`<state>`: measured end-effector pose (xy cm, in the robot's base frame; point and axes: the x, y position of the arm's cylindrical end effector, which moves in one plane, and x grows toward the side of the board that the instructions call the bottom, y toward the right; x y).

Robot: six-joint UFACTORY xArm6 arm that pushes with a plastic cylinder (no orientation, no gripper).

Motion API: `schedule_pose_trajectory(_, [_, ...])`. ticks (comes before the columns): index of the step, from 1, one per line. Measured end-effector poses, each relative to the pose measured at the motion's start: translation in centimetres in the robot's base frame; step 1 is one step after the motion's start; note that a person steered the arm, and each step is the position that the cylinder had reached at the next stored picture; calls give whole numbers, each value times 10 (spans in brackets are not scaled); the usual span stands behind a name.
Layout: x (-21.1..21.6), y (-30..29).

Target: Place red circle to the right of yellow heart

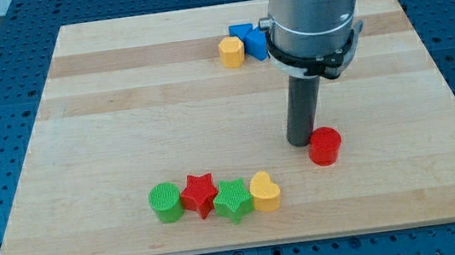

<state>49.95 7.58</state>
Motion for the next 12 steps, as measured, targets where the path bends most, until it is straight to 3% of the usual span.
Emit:
schedule_pose_trajectory(1, [-25, 7])
schedule_pose_trajectory(2, [-20, 24])
schedule_pose_trajectory(4, [39, 16])
schedule_pose_trajectory(5, [34, 25])
schedule_pose_trajectory(6, [18, 74])
schedule_pose_trajectory(7, [32, 120])
schedule_pose_trajectory(8, [61, 112])
schedule_pose_trajectory(12, [63, 12])
